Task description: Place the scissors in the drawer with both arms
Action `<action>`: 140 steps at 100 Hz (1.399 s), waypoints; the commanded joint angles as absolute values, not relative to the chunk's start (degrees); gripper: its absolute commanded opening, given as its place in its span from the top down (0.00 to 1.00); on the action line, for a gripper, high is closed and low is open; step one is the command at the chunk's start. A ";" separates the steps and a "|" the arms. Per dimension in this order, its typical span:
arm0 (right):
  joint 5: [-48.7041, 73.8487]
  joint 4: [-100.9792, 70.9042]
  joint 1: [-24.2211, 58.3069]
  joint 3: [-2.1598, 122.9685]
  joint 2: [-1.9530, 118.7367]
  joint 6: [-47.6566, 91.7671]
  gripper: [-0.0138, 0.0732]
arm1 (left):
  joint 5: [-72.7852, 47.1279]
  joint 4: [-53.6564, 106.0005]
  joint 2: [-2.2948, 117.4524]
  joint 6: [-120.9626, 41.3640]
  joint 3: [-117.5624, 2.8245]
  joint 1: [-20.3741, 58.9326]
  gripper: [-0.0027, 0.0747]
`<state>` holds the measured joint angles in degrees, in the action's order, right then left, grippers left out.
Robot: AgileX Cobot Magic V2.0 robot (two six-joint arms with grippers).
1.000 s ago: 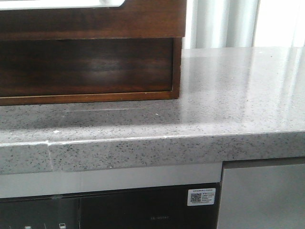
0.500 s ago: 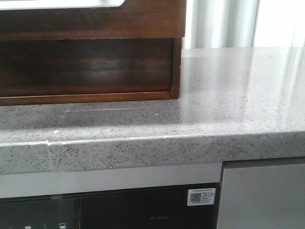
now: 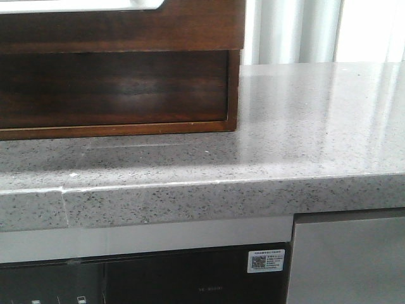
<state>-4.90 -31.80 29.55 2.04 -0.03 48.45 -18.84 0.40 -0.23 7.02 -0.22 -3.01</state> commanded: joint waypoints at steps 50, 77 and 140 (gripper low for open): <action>-9.55 9.94 6.87 -2.40 -0.77 -11.10 0.89 | -16.64 0.89 -2.18 7.51 1.00 -3.21 0.99; 5.18 10.80 -2.73 -2.40 -2.06 -10.99 0.89 | -16.64 0.89 -2.18 7.51 1.00 -3.21 0.99; 17.87 3.67 -4.19 -2.52 -2.06 1.35 0.89 | -16.64 0.89 -2.18 7.51 1.00 -3.21 0.99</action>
